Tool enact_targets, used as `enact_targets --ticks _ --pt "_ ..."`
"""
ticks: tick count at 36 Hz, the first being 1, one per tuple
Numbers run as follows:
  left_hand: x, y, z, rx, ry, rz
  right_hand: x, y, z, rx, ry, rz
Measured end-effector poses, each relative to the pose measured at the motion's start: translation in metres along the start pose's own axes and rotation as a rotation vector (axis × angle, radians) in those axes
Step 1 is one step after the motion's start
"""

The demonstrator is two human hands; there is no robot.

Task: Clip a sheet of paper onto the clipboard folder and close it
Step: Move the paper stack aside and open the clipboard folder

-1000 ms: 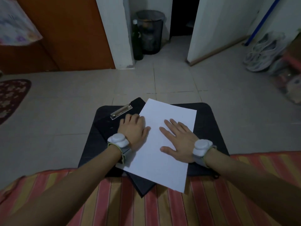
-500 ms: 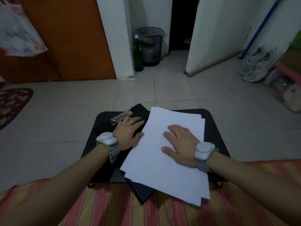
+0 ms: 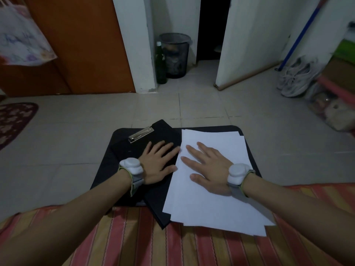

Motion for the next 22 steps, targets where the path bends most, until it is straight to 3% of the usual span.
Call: enact_targets --ticks 6,14,22 --pt "-0.005 -0.014 0.002 -0.083 0.080 -0.201 -0.001 -0.002 0.006 0.067 0.017 0.068" --pt "0.020 -0.031 -0.005 -0.008 0.089 -0.040 -0.025 -0.015 0.011 0.069 0.004 0.169" --pt "-0.015 -0.026 0.003 -0.026 0.080 0.088 -0.012 -0.019 0.003 0.014 -0.025 0.093"
Point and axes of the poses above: each hand's wrist, its own y-axis towards the middle knuckle, its own z-axis out of the palm, x = y × z, the point moved 1 cm from there along y, towards the middle knuckle, and after that the axes turned 8 degrees about z, right-handed, at the moved point
